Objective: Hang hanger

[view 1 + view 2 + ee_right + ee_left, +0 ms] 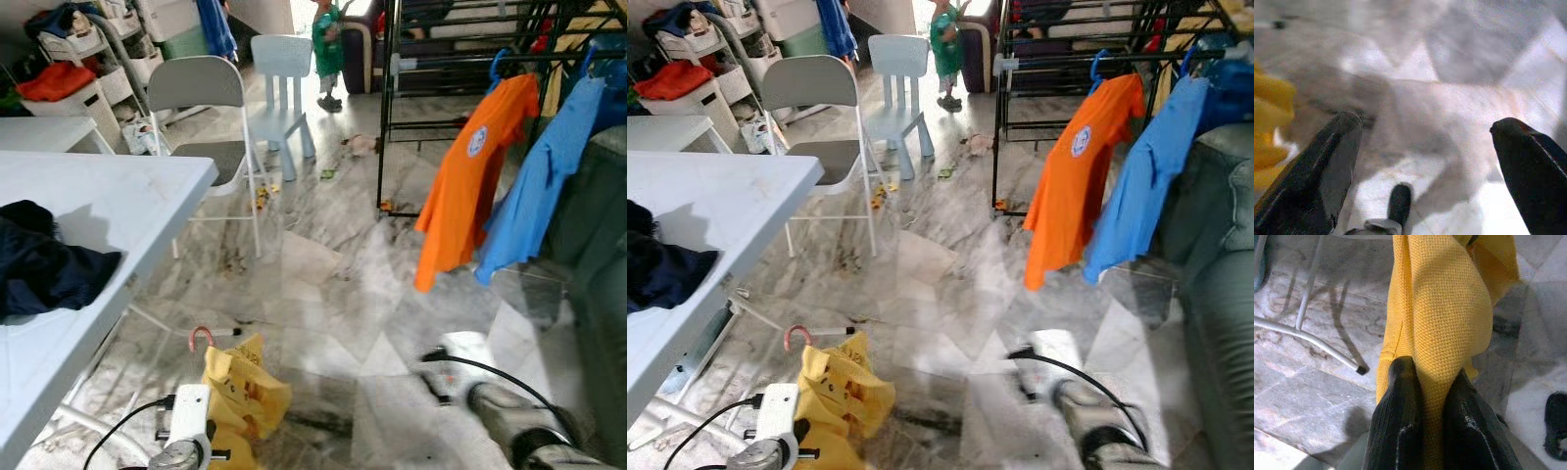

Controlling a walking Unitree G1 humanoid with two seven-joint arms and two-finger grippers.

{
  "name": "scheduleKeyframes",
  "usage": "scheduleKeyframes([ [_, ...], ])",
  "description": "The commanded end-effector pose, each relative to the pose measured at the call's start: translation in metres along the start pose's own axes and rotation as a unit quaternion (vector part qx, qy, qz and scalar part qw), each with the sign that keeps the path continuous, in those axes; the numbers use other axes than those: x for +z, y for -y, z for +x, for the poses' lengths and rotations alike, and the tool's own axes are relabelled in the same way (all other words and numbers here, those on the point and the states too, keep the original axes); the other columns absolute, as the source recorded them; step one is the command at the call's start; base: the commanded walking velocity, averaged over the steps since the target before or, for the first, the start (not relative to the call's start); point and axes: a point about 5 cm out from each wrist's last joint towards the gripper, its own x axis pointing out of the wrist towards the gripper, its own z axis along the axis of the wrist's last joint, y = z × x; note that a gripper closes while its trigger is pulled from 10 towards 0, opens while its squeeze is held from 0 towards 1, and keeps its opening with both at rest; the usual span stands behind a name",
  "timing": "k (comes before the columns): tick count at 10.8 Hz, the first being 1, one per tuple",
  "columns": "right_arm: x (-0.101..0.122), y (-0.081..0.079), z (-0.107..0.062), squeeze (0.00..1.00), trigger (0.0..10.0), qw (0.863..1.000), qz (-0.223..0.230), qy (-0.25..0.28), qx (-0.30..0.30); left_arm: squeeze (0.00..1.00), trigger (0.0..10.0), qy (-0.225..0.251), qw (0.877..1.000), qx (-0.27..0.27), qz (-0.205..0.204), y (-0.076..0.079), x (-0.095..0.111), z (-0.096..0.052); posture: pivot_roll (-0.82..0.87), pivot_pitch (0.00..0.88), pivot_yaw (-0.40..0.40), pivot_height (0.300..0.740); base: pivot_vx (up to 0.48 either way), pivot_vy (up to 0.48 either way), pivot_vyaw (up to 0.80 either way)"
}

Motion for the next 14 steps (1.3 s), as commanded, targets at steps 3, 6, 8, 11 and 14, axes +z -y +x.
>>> scheduleKeyframes([
  [3,-0.041,-0.042,0.001,0.0,10.0,0.998,0.024,-0.055,0.007,0.0,10.0,0.013,0.998,0.026,-0.057,-0.011,0.012,0.001,-0.14,0.0,0.135,0.74,0.0,0.0,0.0],
  [6,-0.046,-0.05,0.001,0.0,10.0,0.998,-0.022,-0.065,0.013,0.0,10.0,0.003,0.997,0.028,-0.077,-0.009,0.004,0.0,-0.11,0.0,0.083,0.74,0.0,0.0,0.0],
  [8,-0.043,-0.045,0.001,0.0,10.0,0.997,-0.042,-0.063,0.01,0.0,10.0,-0.005,0.997,0.026,-0.077,-0.005,-0.005,-0.001,-0.1,0.0,0.069,0.74,0.0,0.0,0.0],
  [11,-0.044,-0.051,0.001,0.0,10.0,0.997,-0.037,-0.066,0.016,0.0,10.0,-0.008,0.997,0.025,-0.071,-0.005,-0.006,-0.001,-0.1,0.0,0.076,0.74,0.0,0.0,0.0],
  [14,-0.045,-0.05,0.001,0.0,10.0,0.998,0.009,-0.06,0.006,0.0,10.0,-0.007,0.998,0.024,-0.065,-0.005,-0.004,-0.001,-0.11,0.0,0.082,0.74,0.0,0.0,0.0],
])
